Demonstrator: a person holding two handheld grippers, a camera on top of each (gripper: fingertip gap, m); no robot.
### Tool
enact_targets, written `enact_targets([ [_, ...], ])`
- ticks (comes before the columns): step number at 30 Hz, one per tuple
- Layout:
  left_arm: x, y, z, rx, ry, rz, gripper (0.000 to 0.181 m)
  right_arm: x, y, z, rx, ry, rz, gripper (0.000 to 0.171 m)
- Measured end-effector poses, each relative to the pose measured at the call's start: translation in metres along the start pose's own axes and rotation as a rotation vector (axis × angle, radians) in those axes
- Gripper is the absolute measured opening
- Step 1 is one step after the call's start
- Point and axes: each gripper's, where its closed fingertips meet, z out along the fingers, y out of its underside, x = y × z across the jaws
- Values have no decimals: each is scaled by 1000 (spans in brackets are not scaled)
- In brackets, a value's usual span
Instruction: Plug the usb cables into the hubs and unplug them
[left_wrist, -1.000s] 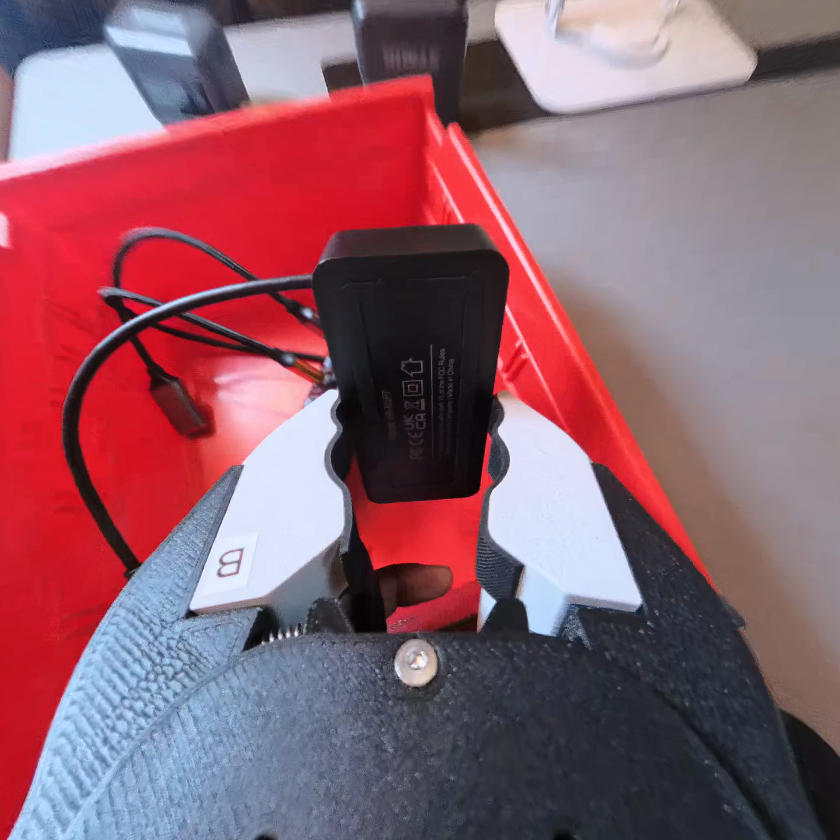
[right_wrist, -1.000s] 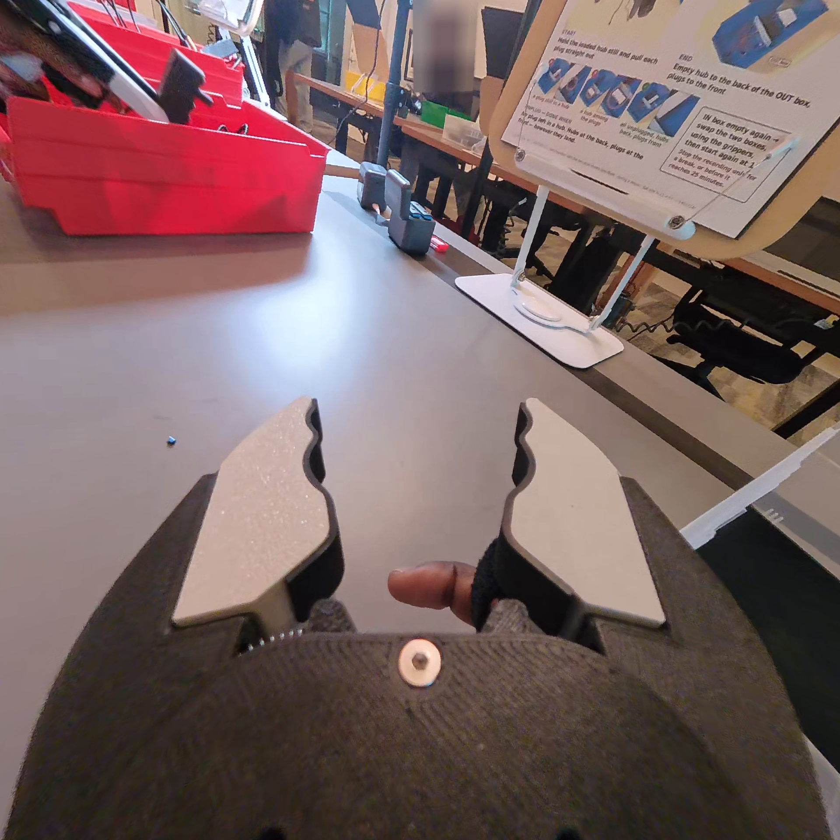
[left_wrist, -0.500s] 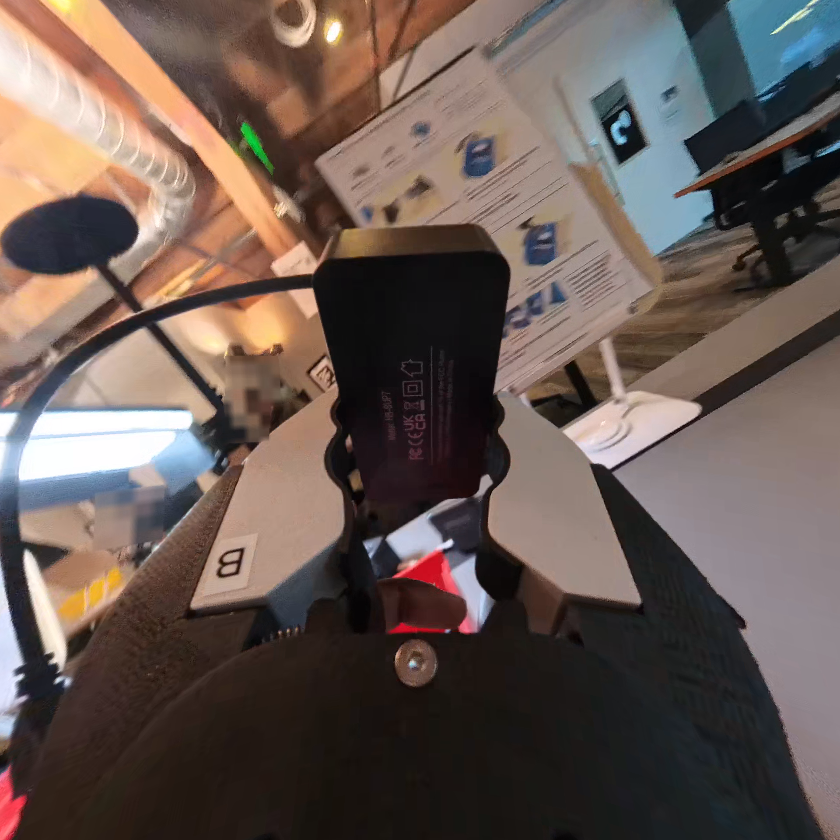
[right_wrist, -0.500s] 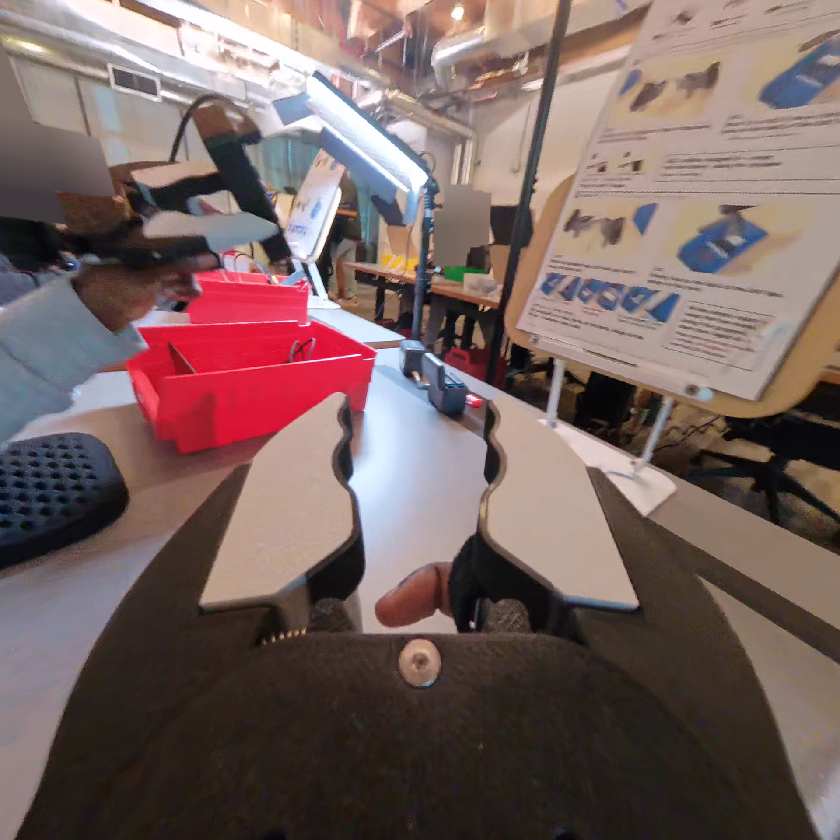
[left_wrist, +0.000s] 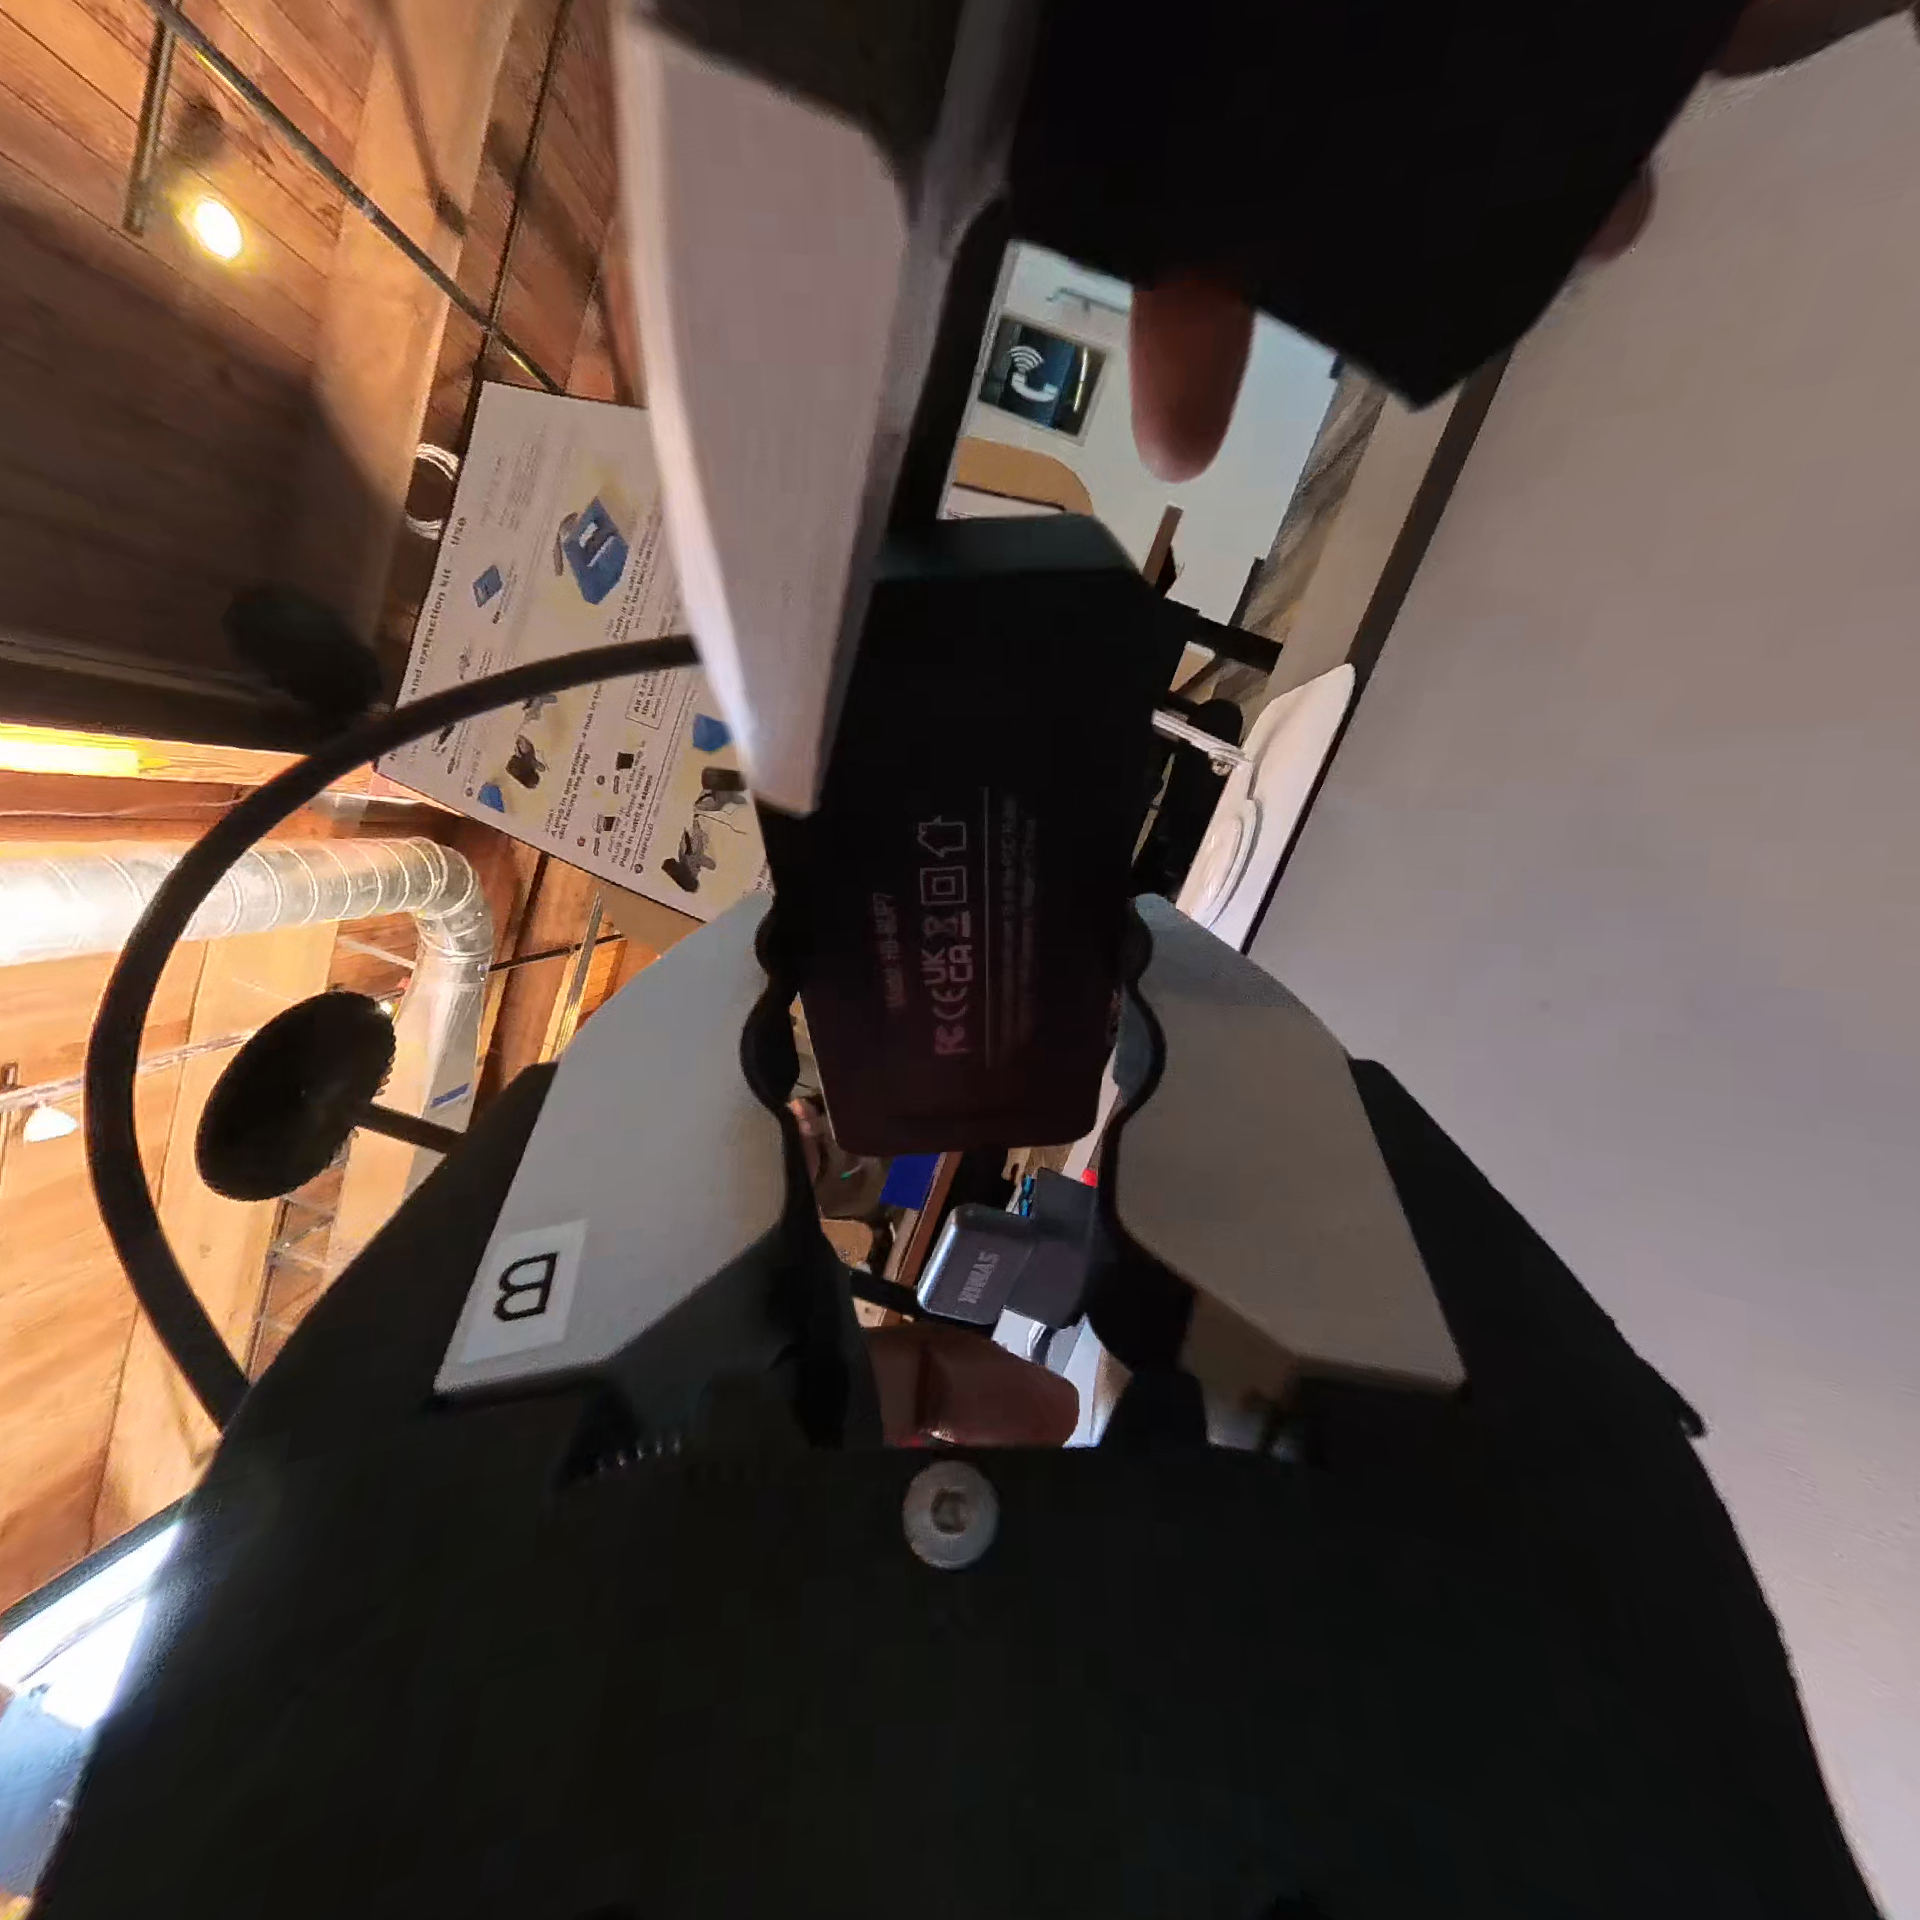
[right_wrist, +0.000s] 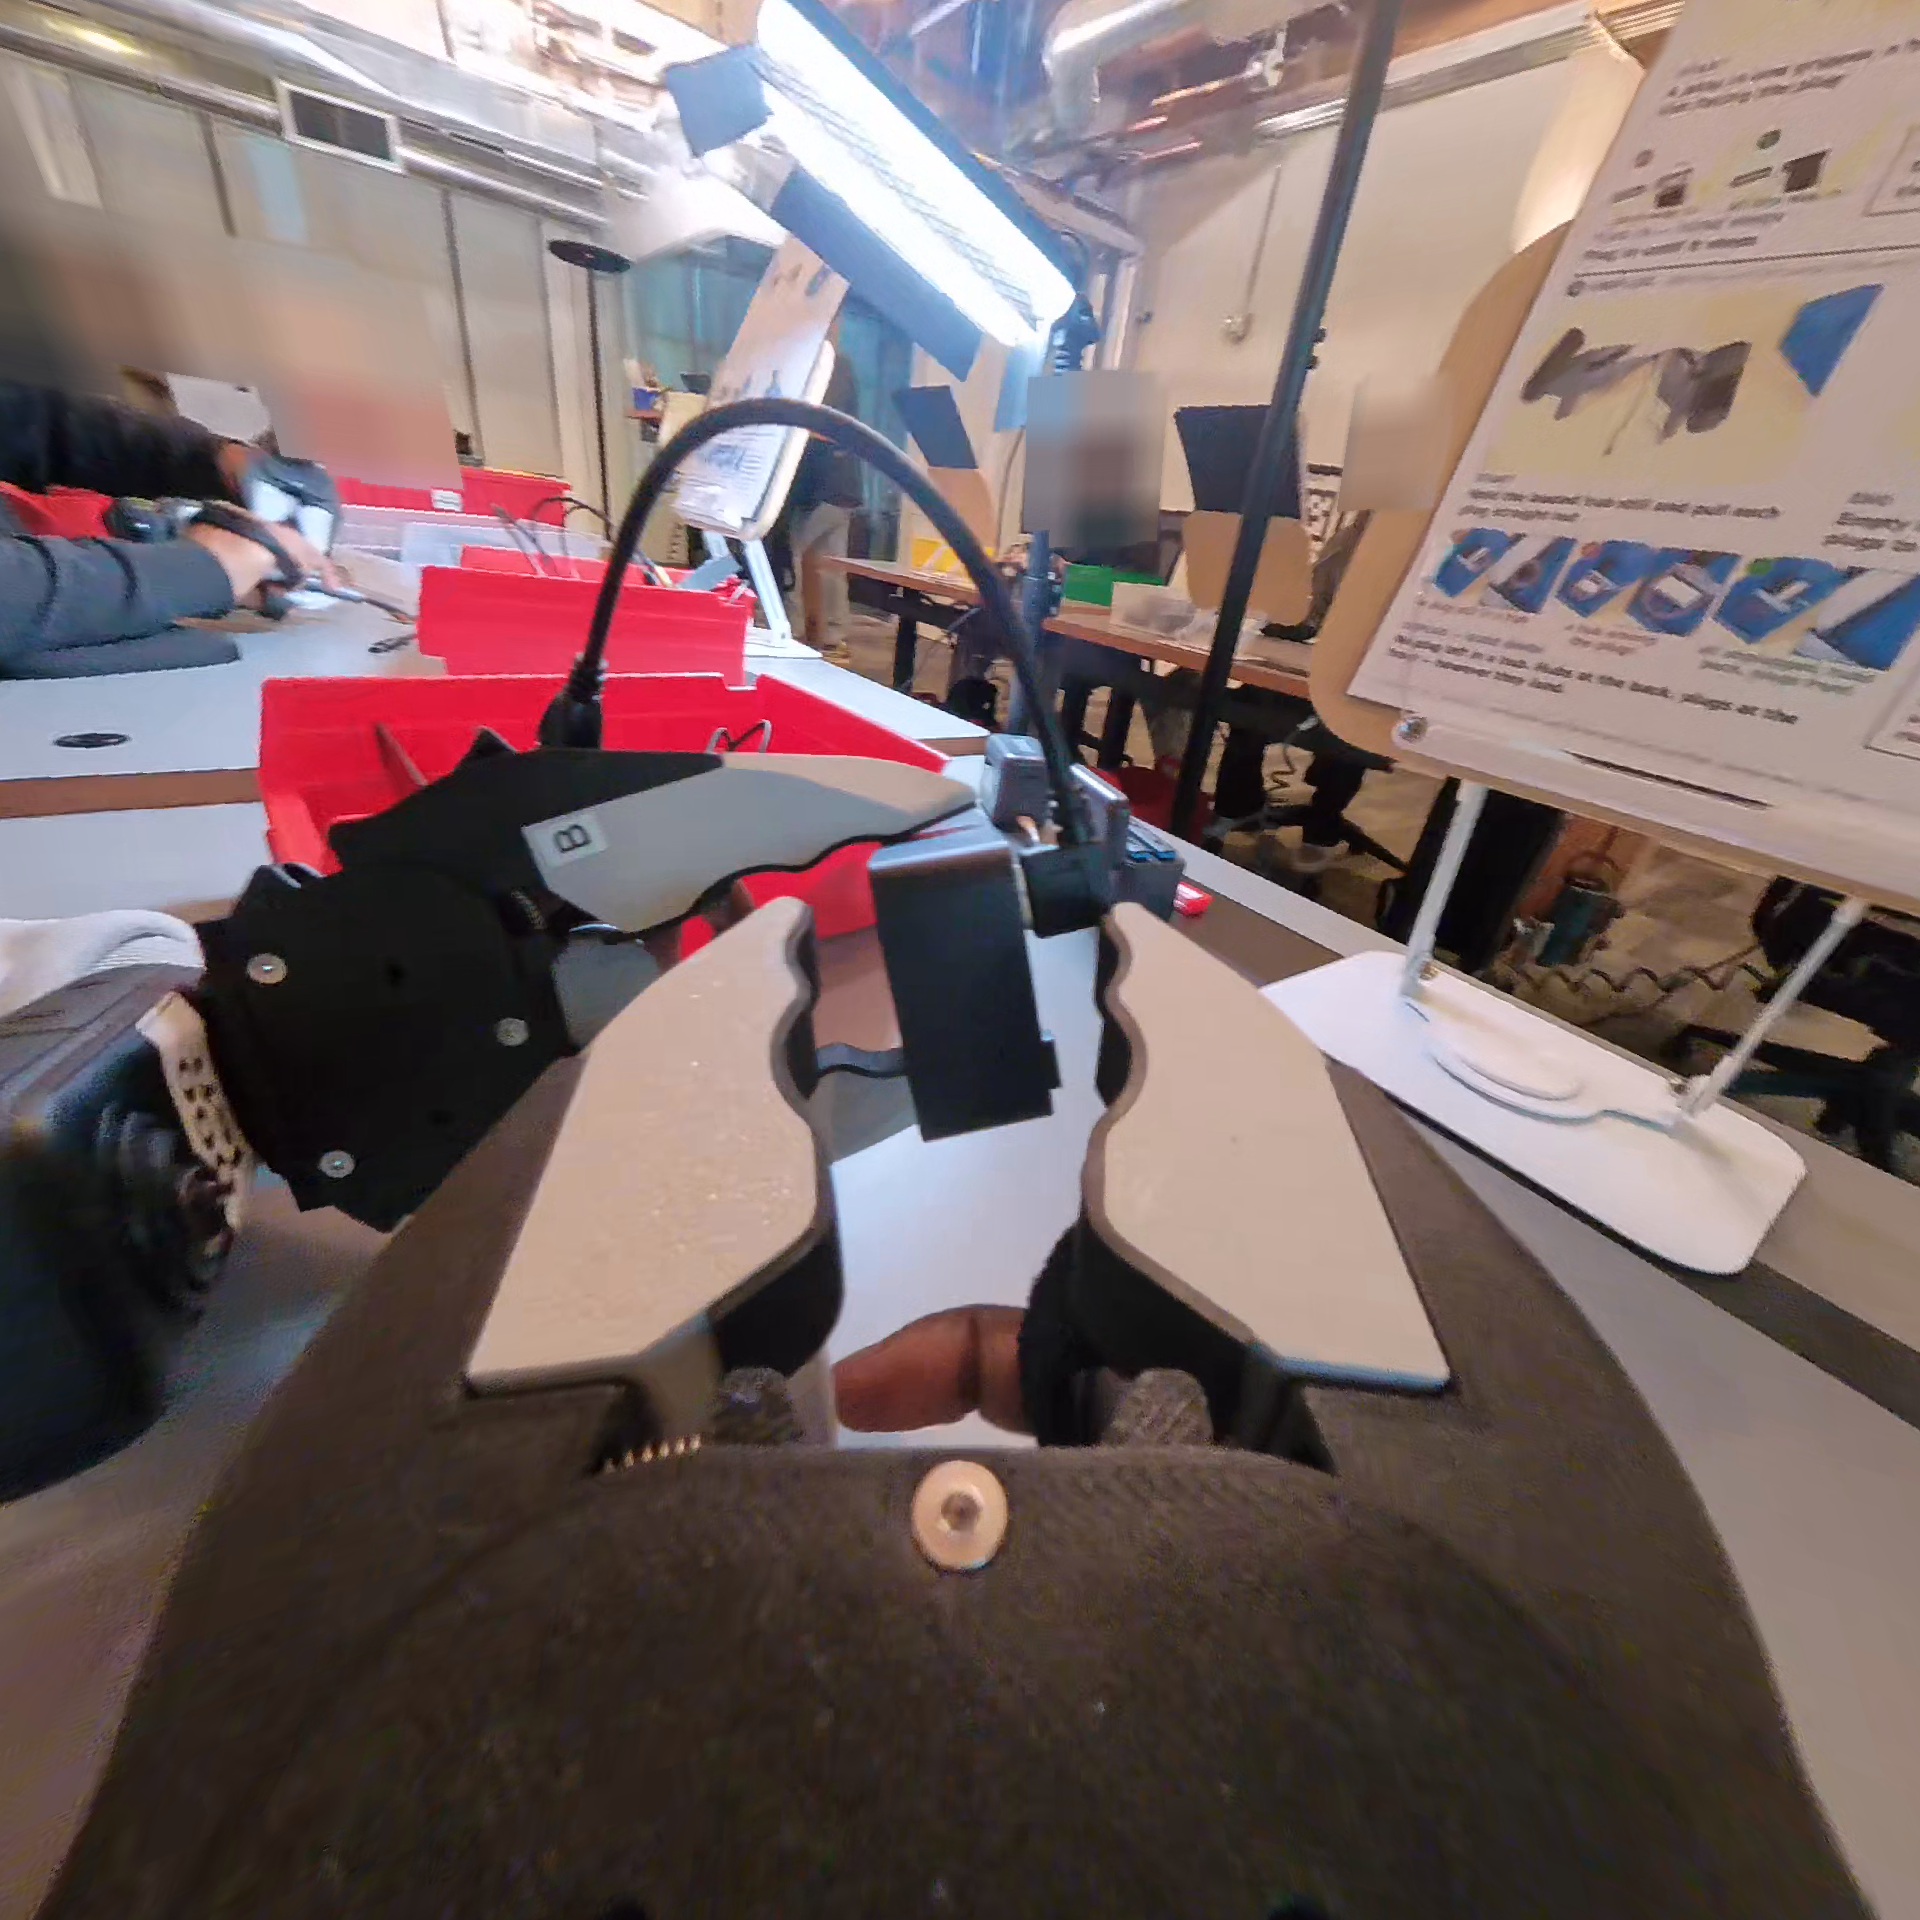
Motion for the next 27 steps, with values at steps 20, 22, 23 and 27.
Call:
enact_targets([
  [20,4,-21,-10,166,437,-817,60,25,-33,-24,78,516,-894,28],
  [22,4,-33,-13,194,647,-1279,60,25,-36,-27,66,588,-1096,28],
  [23,0,-38,-14,216,729,-1513,60,23,-35,-26,58,606,-1167,28],
  [27,-14,-41,-15,305,939,-2085,53,8,-31,-19,60,637,-1331,28],
])
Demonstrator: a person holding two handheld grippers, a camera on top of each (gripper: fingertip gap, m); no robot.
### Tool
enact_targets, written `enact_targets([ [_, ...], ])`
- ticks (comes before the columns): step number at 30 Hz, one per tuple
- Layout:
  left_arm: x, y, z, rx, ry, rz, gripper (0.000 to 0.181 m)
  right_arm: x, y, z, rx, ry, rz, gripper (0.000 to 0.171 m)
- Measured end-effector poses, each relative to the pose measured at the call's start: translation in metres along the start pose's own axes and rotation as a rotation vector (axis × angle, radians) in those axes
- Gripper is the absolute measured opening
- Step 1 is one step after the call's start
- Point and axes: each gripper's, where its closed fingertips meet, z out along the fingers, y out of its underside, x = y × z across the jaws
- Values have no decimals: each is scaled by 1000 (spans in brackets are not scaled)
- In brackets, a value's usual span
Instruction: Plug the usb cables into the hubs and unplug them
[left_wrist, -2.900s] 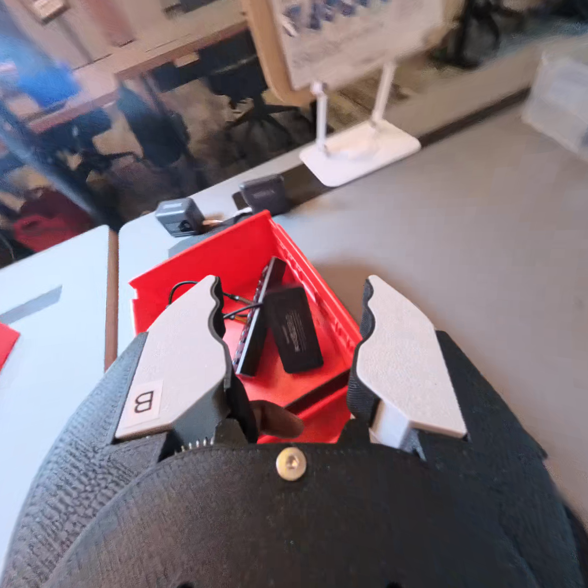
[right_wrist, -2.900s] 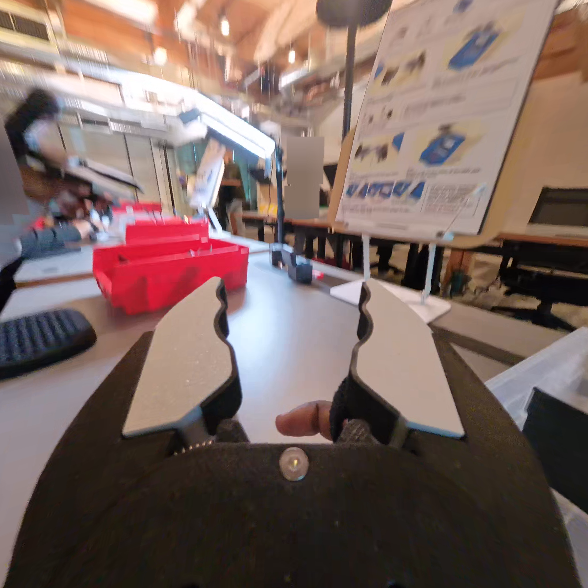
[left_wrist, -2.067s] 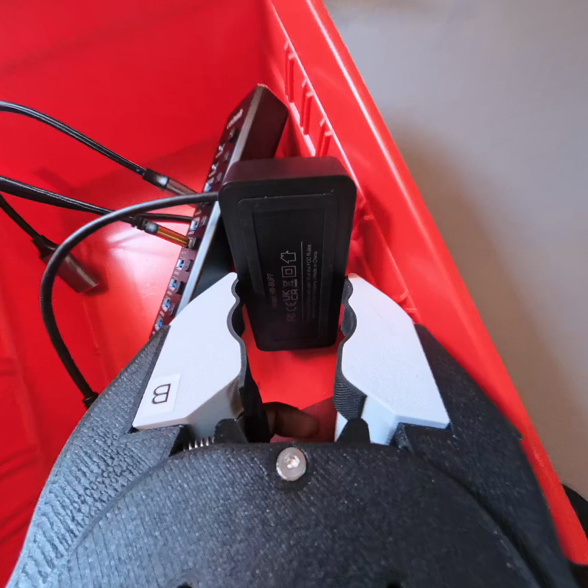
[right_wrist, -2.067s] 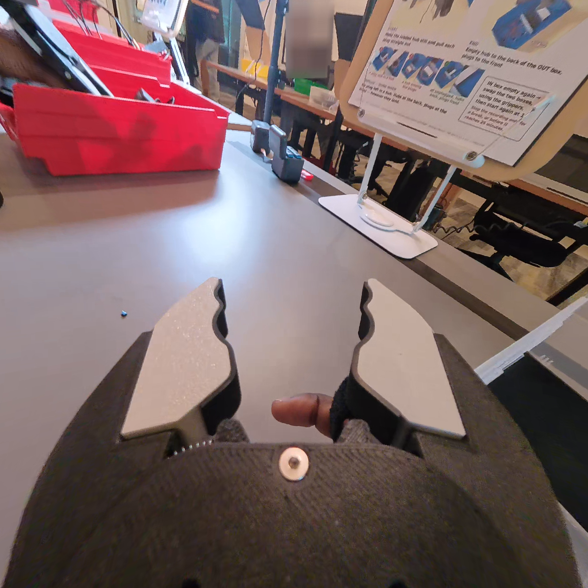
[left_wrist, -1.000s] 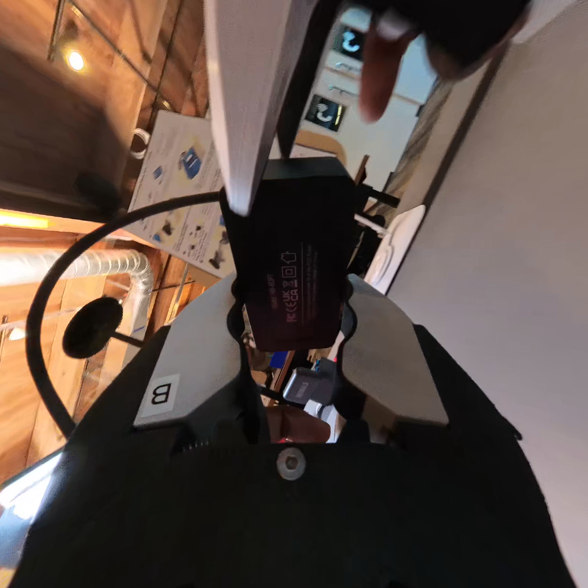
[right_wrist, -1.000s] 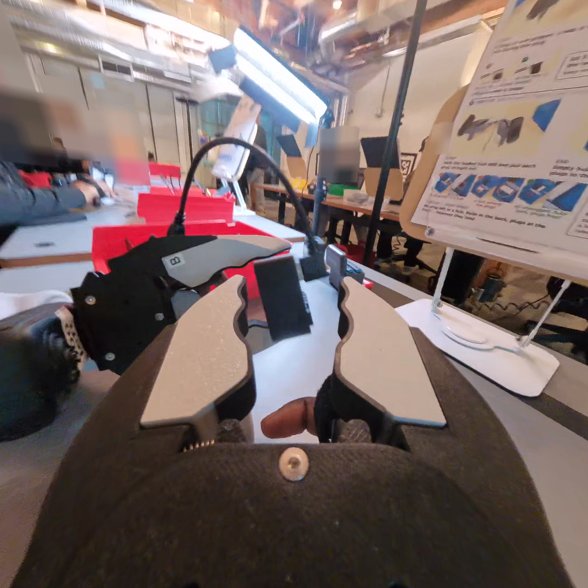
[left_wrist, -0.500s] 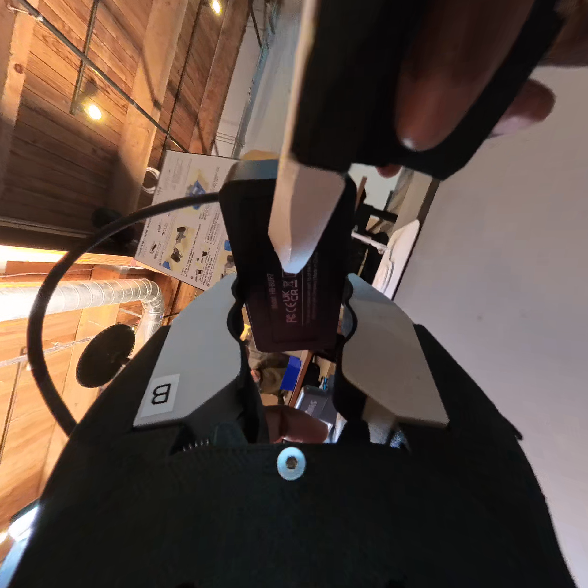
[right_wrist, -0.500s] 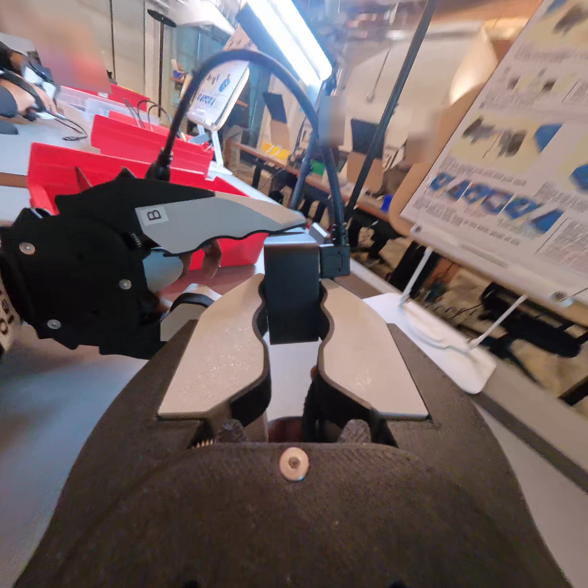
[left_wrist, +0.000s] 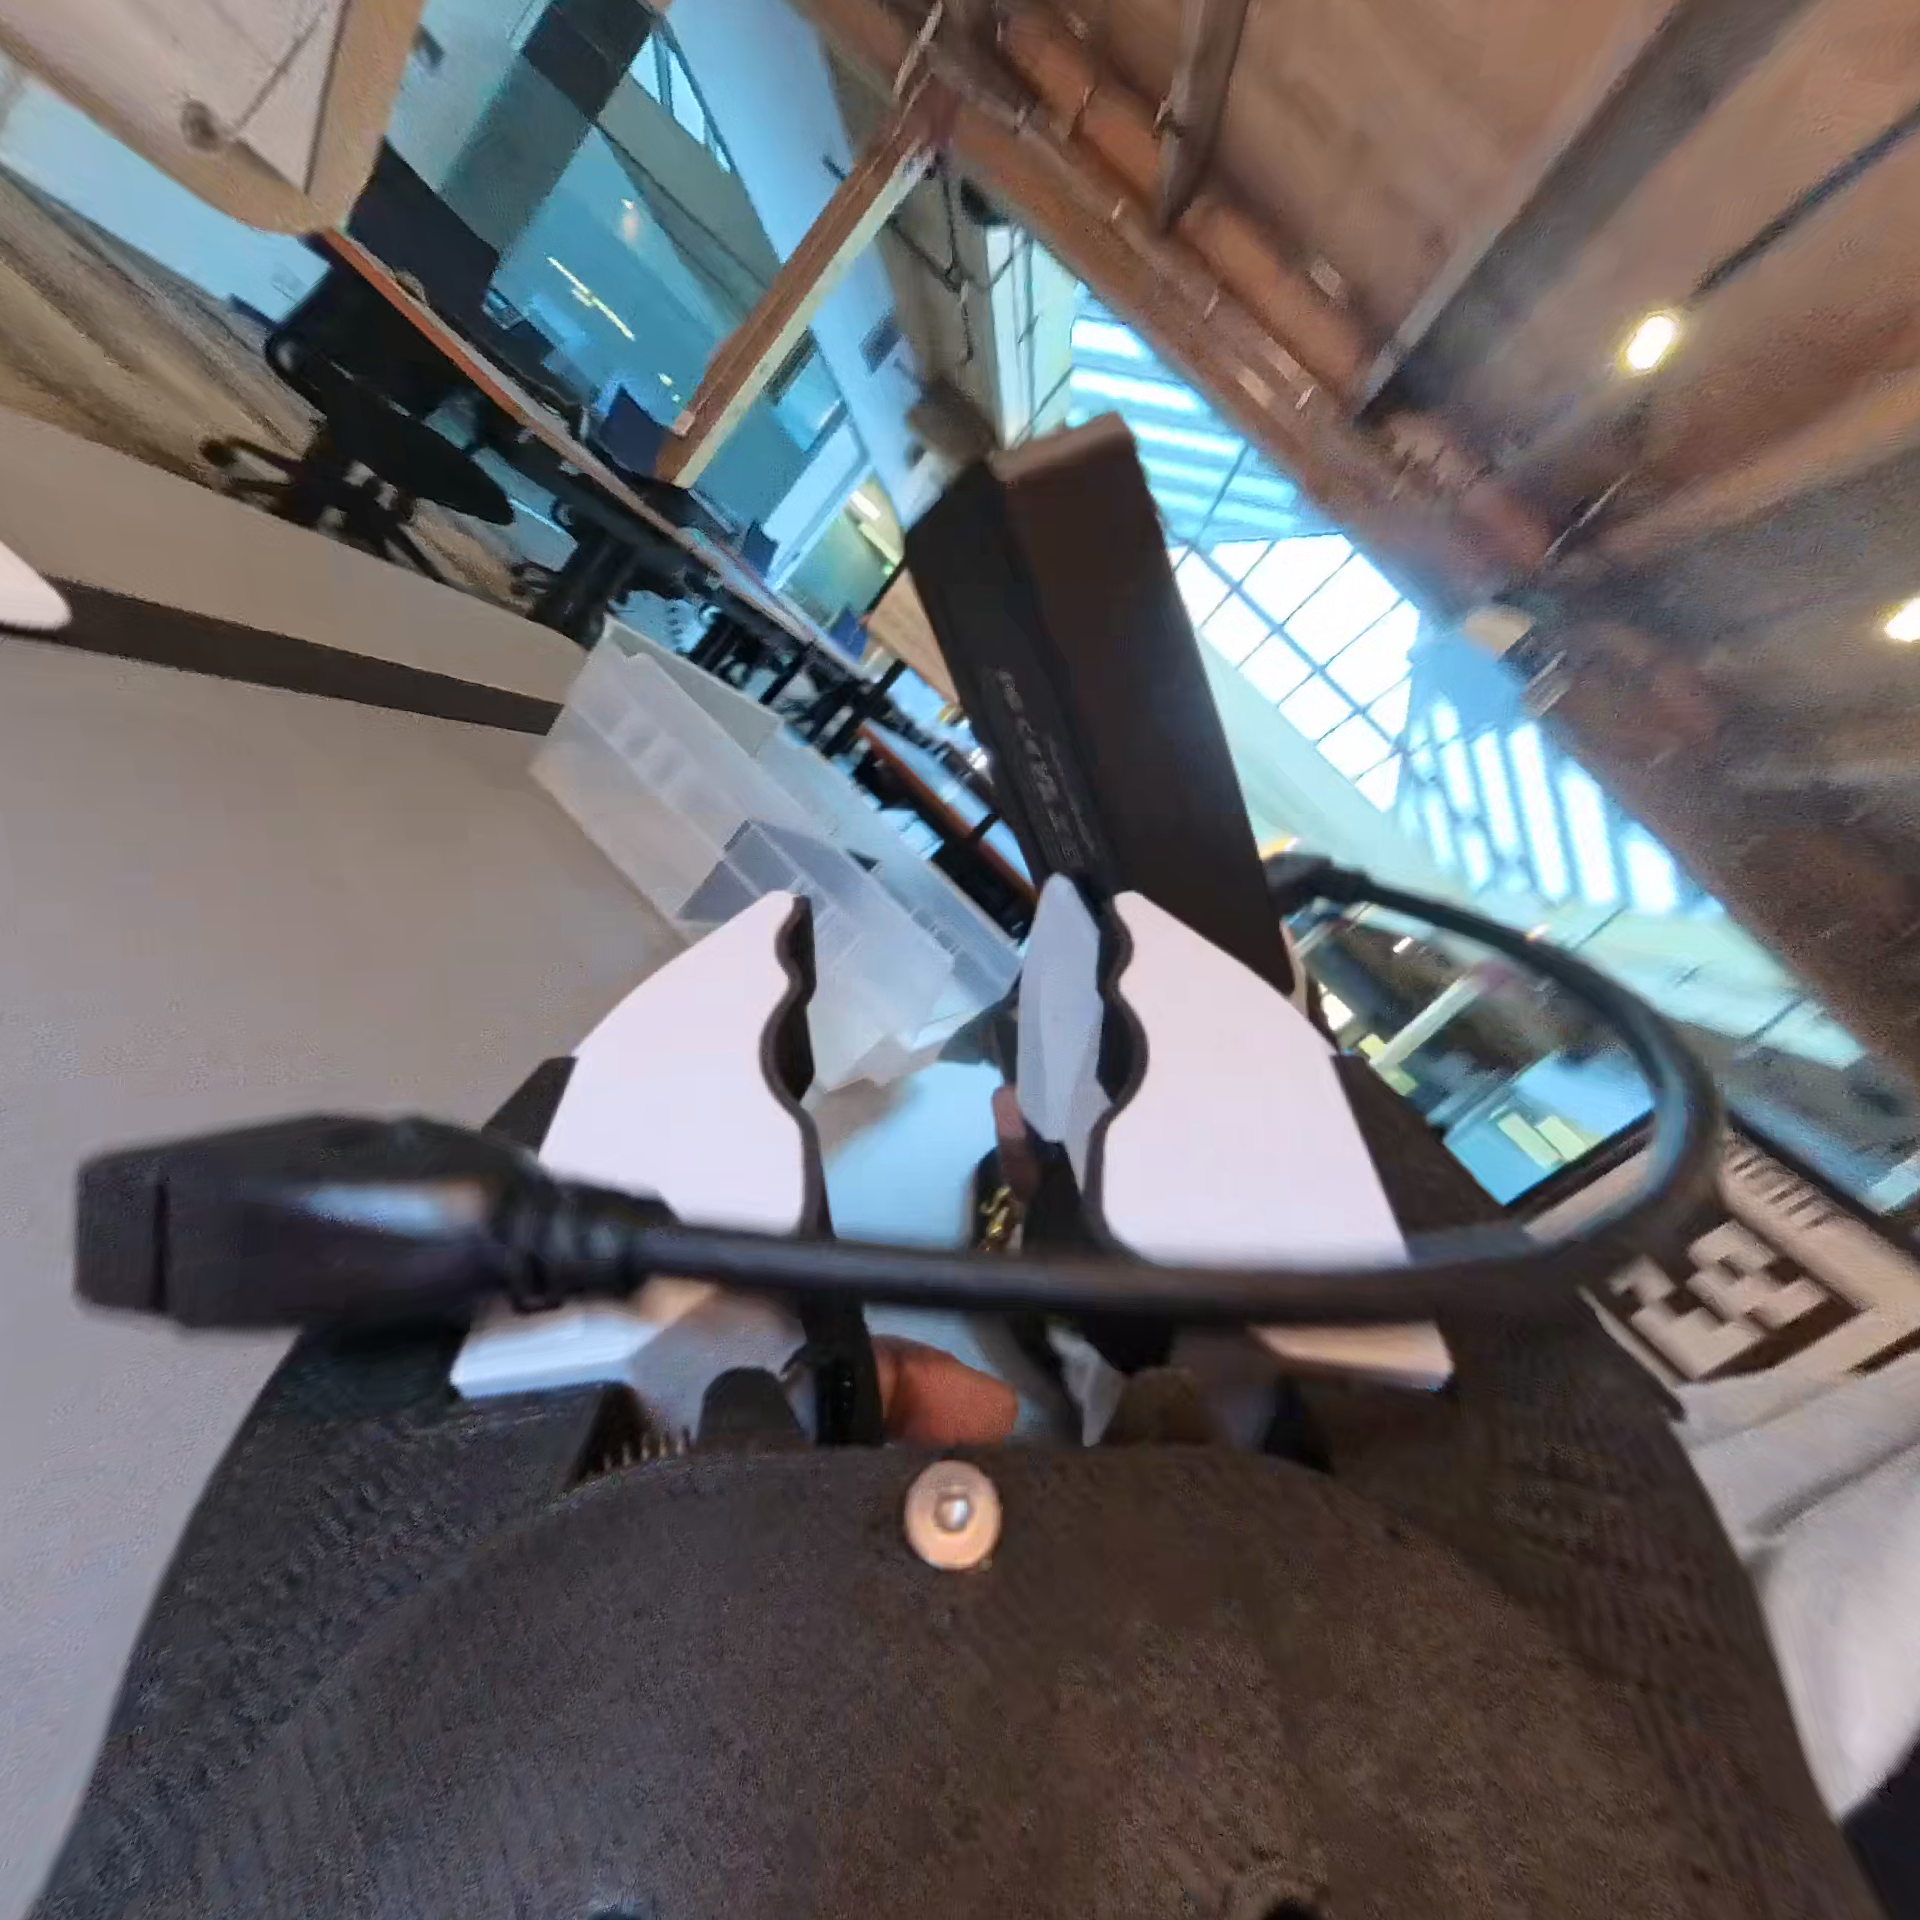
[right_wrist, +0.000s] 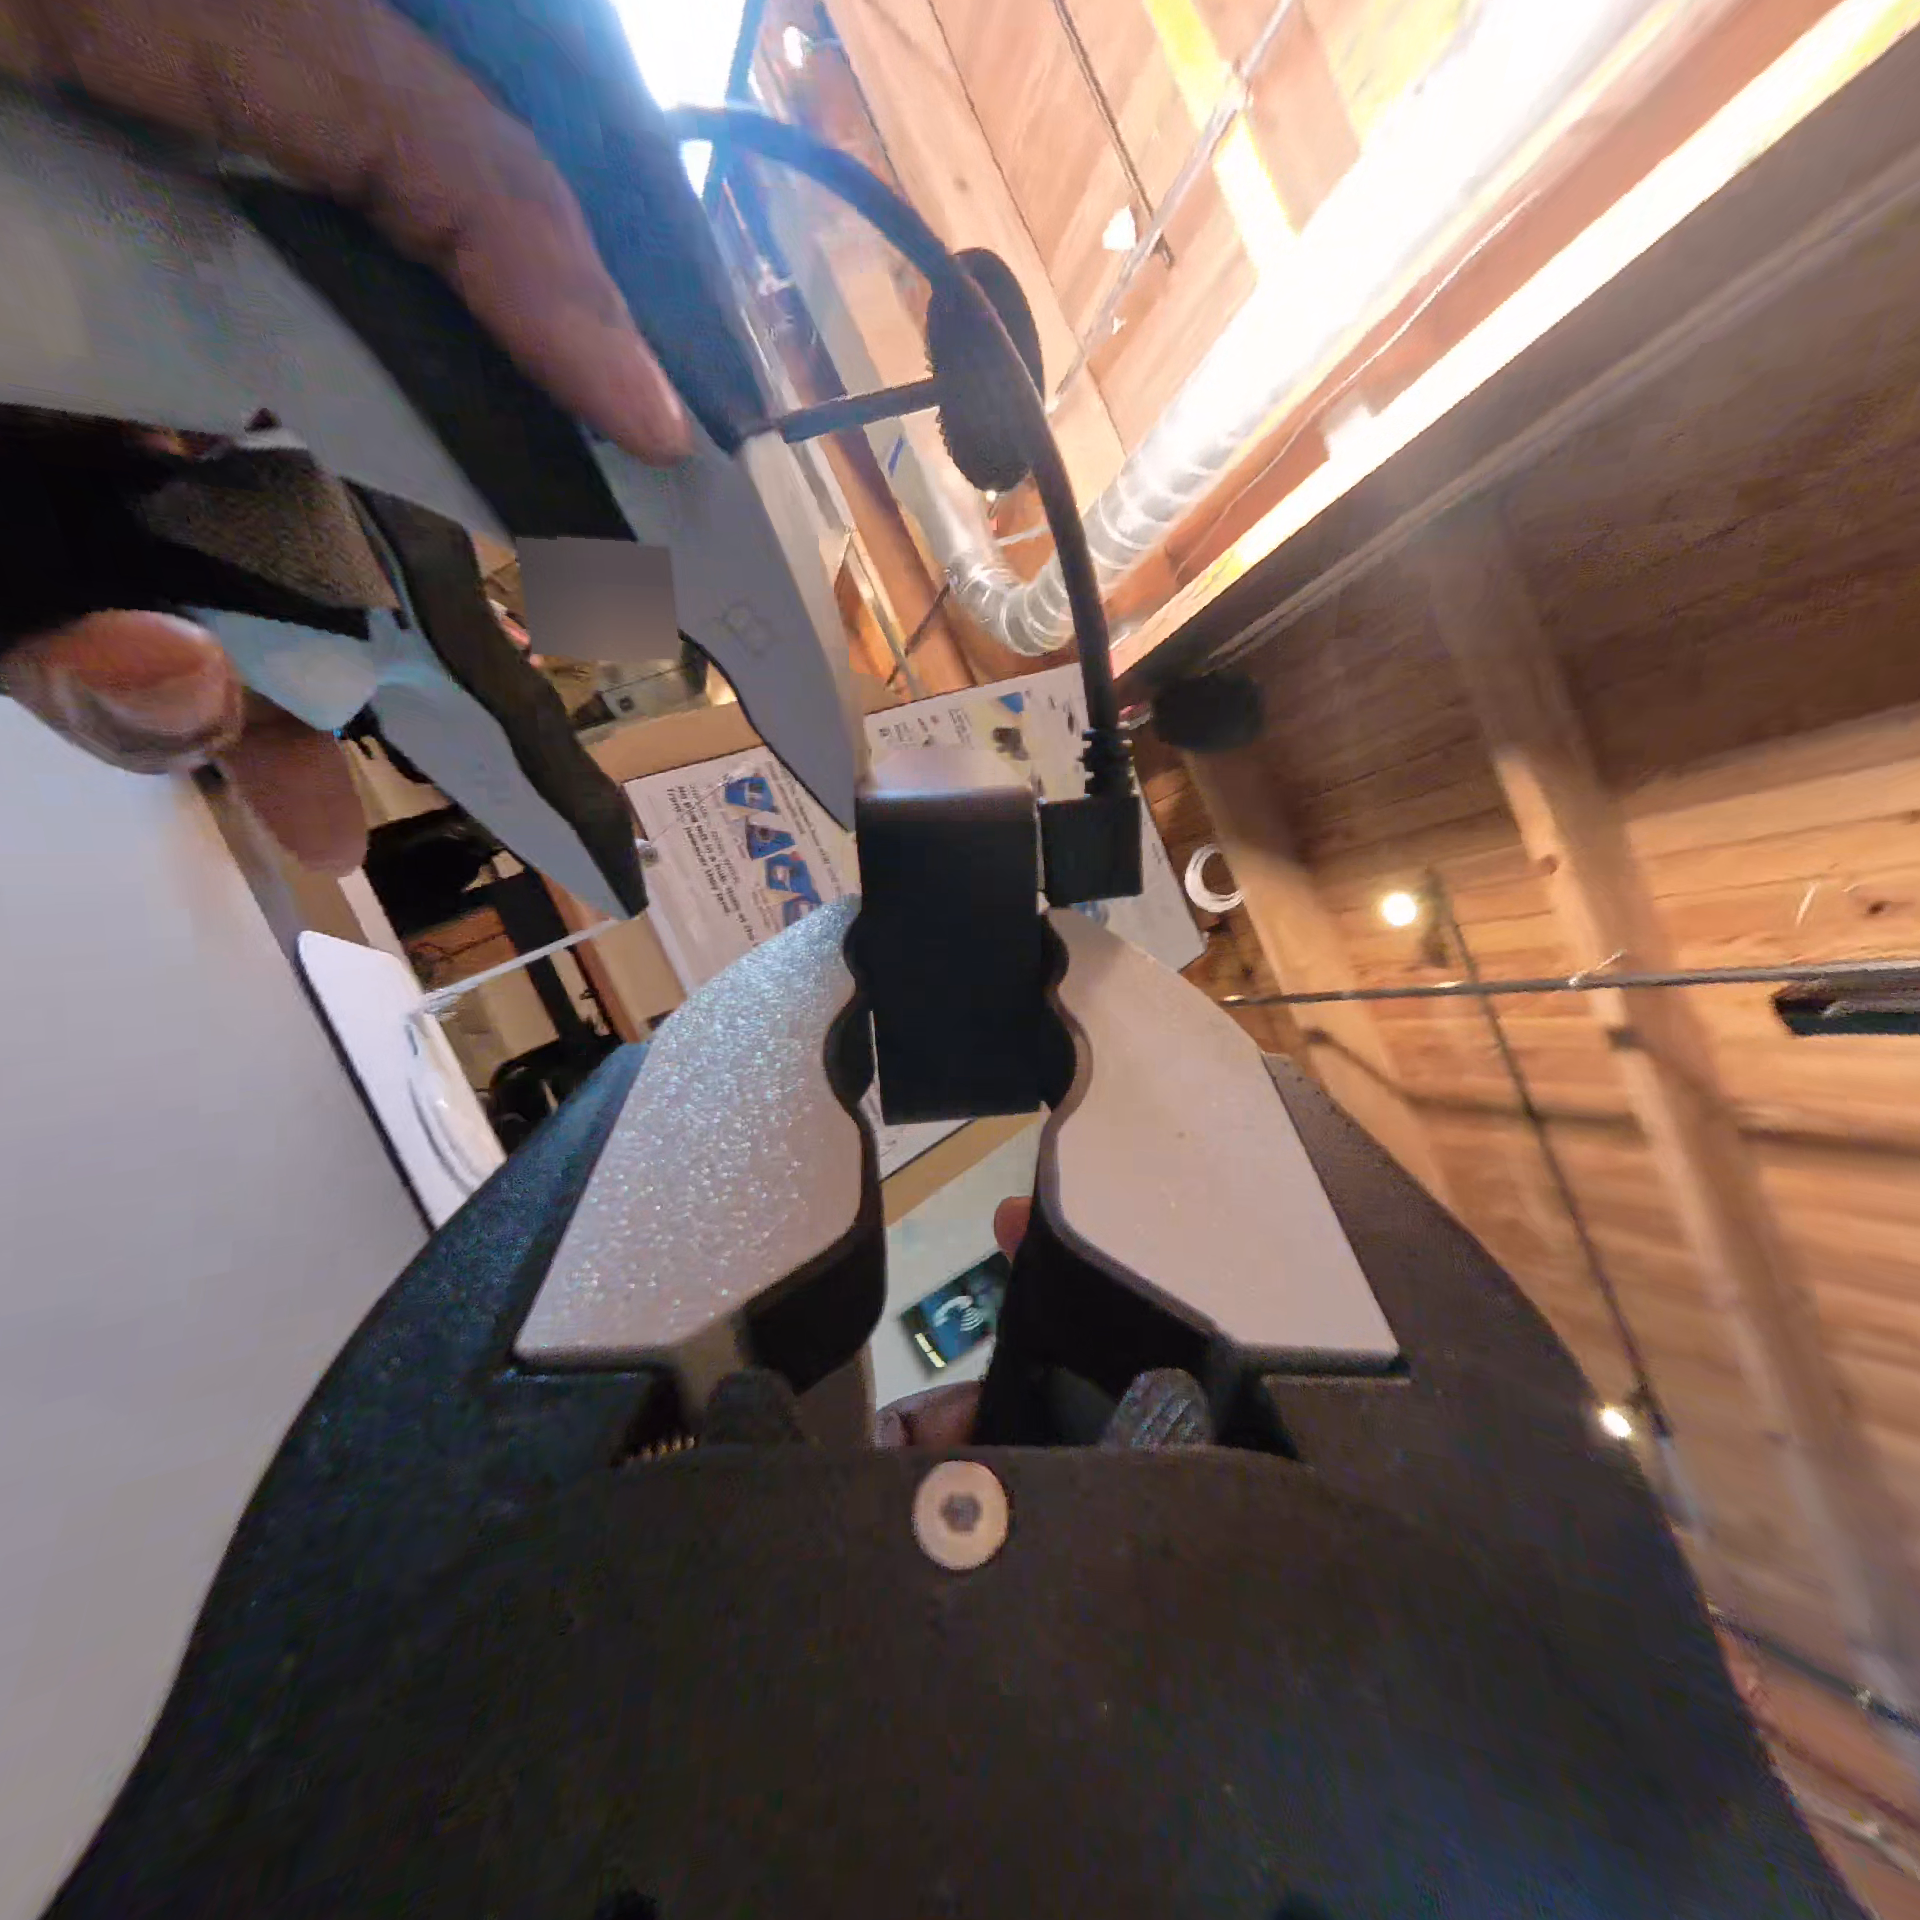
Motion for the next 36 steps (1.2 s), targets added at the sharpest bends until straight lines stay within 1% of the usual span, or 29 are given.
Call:
enact_targets([
  [2,-1,-6,-3,42,34,-84,50,-1,-4,0,13,1,-28,28],
  [5,2,-7,-5,46,82,-143,49,0,-4,0,10,19,-72,28],
  [7,8,-11,-6,58,152,-210,61,-2,-1,0,1,12,-93,28],
  [9,11,-11,-7,50,197,-277,61,-6,0,-1,3,2,-117,28],
  [12,10,-5,-4,17,176,-264,66,-16,-8,-2,27,-21,-169,28],
  [14,16,-5,-3,9,188,-243,64,-24,-14,-3,47,-44,-199,28],
  [16,15,-5,-3,4,166,-212,63,-32,-19,-3,61,-61,-219,28],
  [17,12,-4,-4,-1,146,-193,58,-34,-20,-4,64,-65,-227,28],
  [18,11,-4,-5,-3,141,-177,44,-36,-21,-4,66,-70,-238,28],
  [19,11,-4,-6,-11,144,-184,37,-38,-20,-4,61,-78,-254,28],
  [20,9,-3,-6,-24,130,-189,35,-39,-19,-4,59,-79,-267,28],
  [22,7,-4,-7,-28,85,-117,33,-41,-17,-3,58,-95,-249,29],
  [24,5,-7,-7,-8,19,-6,32,-45,-13,-1,44,-161,-161,33],
  [25,6,-9,-8,3,-10,75,32,-49,-13,-1,48,-205,-92,39],
  [26,6,-11,-8,8,-49,194,31,-53,-14,-3,52,-256,-9,46],
  [28,5,-15,-10,23,-157,455,29,-63,-19,-8,68,-376,161,50],
  [29,5,-16,-11,25,-199,570,28,-64,-21,-10,73,-418,249,53],
  [30,7,-21,-13,59,-239,655,28,-66,-24,-13,78,-464,338,52],
  [31,10,-28,-16,106,-256,681,28,-68,-28,-16,89,-523,432,52],
  [32,13,-34,-19,143,-245,666,28,-66,-30,-17,98,-550,524,52],
  [34,16,-49,-29,221,-247,648,28,-53,-34,-13,109,-539,717,46],
  [35,16,-55,-34,250,-258,670,28,-46,-36,-11,102,-543,850,41],
  [36,17,-59,-38,269,-259,707,28,-42,-37,-8,75,-565,1029,35],
])
